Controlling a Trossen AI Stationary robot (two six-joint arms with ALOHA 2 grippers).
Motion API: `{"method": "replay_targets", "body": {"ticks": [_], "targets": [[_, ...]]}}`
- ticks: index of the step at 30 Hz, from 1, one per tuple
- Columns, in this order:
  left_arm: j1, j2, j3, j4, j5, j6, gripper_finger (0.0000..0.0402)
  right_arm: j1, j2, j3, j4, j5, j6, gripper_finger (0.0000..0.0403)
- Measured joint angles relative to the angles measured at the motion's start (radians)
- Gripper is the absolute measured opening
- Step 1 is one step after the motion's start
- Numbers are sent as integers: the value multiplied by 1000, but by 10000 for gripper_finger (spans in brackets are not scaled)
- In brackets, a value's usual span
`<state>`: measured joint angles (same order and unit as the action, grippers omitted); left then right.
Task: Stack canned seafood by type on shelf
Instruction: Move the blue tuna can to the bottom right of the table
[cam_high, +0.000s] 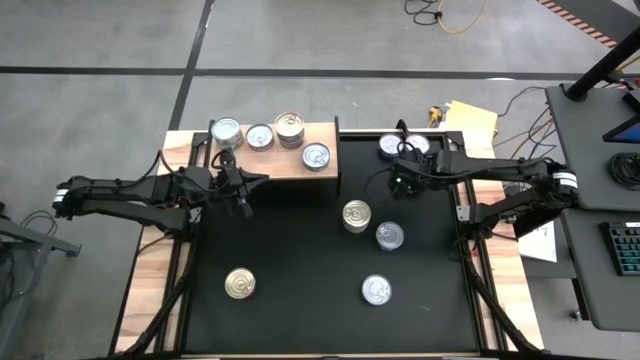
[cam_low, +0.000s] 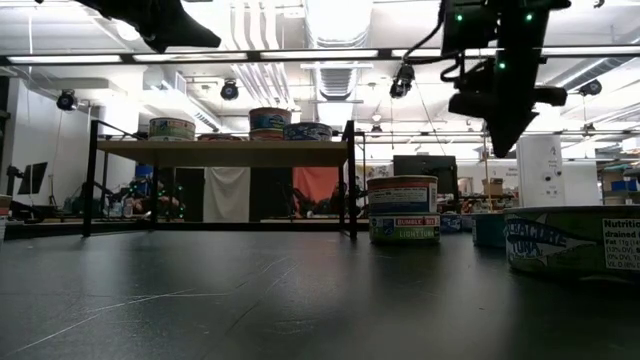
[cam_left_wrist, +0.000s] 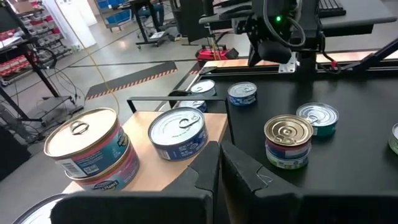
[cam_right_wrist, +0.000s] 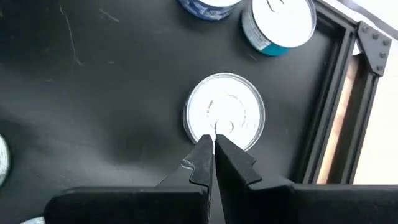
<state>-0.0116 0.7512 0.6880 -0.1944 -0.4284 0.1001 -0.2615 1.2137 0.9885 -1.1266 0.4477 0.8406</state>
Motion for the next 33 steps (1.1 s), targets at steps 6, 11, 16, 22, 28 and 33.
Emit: {"method": "replay_targets", "body": {"ticks": [6, 11, 16, 22, 28, 33], "targets": [[0, 16, 0, 0, 0, 20, 0, 1, 0, -37, 126, 56, 22, 9], [0, 33, 0, 0, 0, -6, 0, -9, 6, -99, 175, 60, 120, 9], [0, 26, 1, 22, 0, -22, 0, -10, 7, -200, 189, 59, 214, 9], [0, 24, 1, 26, 1, -16, 0, -10, 7, -298, 297, 58, 248, 9], [0, 40, 1, 39, 1, -20, 0, -12, 7, -383, 426, 99, 247, 9], [0, 37, 1, 48, 2, -22, 0, -11, 7, -432, 477, 97, 281, 9]]}}
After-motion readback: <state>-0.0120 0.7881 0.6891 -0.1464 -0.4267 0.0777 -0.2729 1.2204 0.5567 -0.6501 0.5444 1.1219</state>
